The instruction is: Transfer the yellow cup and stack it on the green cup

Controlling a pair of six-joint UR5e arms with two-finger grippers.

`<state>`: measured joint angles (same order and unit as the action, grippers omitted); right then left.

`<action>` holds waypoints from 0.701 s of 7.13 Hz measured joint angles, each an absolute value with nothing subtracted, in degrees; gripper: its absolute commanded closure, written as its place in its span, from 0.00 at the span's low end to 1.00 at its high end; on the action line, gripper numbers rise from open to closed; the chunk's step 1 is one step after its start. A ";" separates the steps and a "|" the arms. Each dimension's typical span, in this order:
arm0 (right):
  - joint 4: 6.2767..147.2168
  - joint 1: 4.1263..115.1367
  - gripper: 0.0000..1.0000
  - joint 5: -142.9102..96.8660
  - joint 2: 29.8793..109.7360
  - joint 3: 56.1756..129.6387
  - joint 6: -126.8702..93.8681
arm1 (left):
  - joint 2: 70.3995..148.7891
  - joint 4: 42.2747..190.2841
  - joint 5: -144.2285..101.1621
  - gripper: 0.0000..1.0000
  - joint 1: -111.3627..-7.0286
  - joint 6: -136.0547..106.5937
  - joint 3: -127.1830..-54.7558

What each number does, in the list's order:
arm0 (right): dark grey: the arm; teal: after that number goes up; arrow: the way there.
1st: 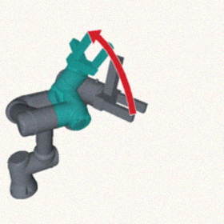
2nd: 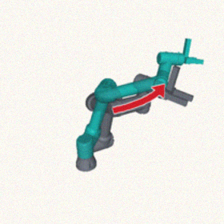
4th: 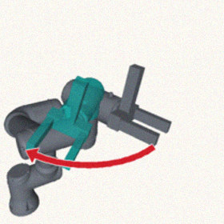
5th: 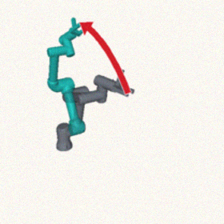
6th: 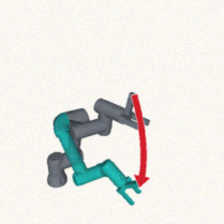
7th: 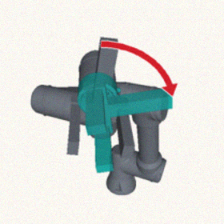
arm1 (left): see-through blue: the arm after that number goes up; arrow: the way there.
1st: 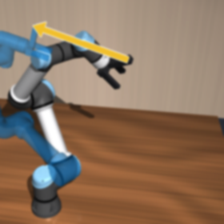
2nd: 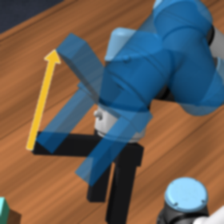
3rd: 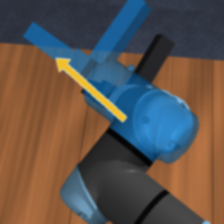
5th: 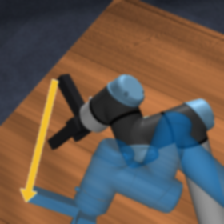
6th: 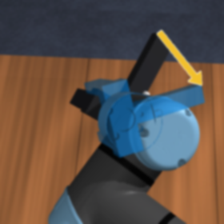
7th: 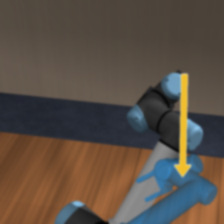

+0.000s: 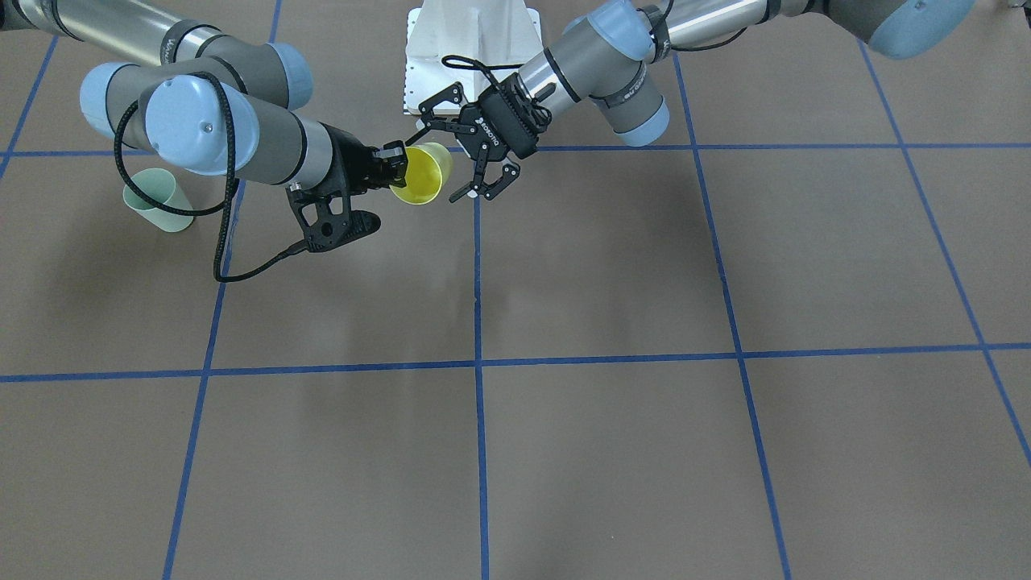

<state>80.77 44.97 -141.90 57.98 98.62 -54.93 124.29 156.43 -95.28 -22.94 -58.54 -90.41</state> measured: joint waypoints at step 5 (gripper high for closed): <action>80.92 50.50 1.00 -107.03 67.92 108.70 -49.49 | 119.91 131.38 -98.35 0.00 -31.70 -58.81 -102.36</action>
<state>80.92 50.50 -107.03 67.92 108.70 -49.49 119.91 131.38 -98.35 -31.70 -58.81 -102.36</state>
